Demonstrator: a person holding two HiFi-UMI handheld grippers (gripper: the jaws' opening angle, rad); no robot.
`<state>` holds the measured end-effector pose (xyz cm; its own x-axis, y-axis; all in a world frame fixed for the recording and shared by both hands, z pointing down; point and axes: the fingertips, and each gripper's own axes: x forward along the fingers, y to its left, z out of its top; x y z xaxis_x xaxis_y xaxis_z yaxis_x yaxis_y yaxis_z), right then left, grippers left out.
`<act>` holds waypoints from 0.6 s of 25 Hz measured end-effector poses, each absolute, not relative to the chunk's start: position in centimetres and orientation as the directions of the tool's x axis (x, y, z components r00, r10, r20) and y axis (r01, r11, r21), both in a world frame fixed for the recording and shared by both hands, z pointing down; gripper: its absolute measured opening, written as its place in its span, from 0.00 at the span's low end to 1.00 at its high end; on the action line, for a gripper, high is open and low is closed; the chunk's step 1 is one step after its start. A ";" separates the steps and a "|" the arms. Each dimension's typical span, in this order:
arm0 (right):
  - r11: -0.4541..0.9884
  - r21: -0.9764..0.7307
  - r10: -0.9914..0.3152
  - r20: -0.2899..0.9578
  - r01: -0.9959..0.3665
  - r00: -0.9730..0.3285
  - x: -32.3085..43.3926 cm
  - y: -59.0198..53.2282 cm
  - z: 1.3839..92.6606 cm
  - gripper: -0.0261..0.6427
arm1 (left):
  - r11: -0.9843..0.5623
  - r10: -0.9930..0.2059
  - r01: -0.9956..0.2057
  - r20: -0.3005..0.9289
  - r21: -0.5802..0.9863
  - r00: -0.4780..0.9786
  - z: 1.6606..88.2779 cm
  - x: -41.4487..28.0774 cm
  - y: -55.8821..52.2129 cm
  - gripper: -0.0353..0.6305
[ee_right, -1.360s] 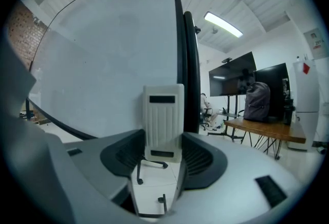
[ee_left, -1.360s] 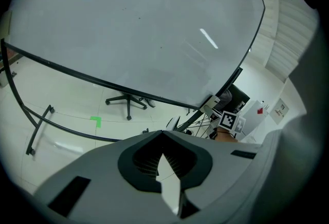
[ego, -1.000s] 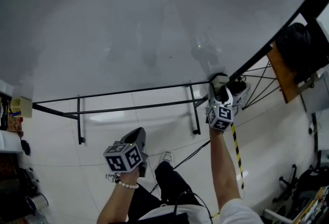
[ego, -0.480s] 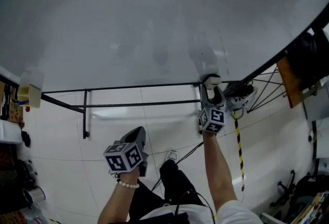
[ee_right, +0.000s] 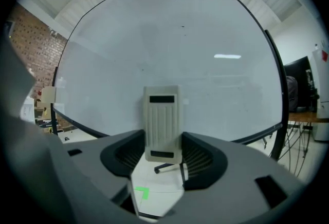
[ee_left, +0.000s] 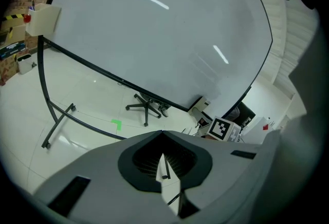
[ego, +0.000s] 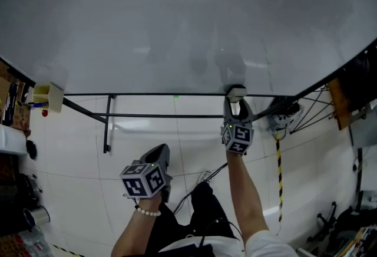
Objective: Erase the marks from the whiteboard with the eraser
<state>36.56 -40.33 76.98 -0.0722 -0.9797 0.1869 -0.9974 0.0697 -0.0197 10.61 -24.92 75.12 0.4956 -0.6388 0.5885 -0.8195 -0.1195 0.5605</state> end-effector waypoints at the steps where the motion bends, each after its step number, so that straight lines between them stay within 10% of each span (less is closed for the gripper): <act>1: 0.065 -0.025 -0.980 0.185 -0.998 -0.069 35.5 -40.4 77.0 0.42 | -0.117 -0.641 -0.820 0.588 0.561 0.494 75.1 9.7 -24.8 0.05; 15: 0.085 -0.040 -0.981 0.171 -0.996 -0.090 15.8 -40.5 76.0 0.42 | -0.065 -0.717 -0.818 0.544 0.571 0.436 72.9 -6.8 -22.6 0.05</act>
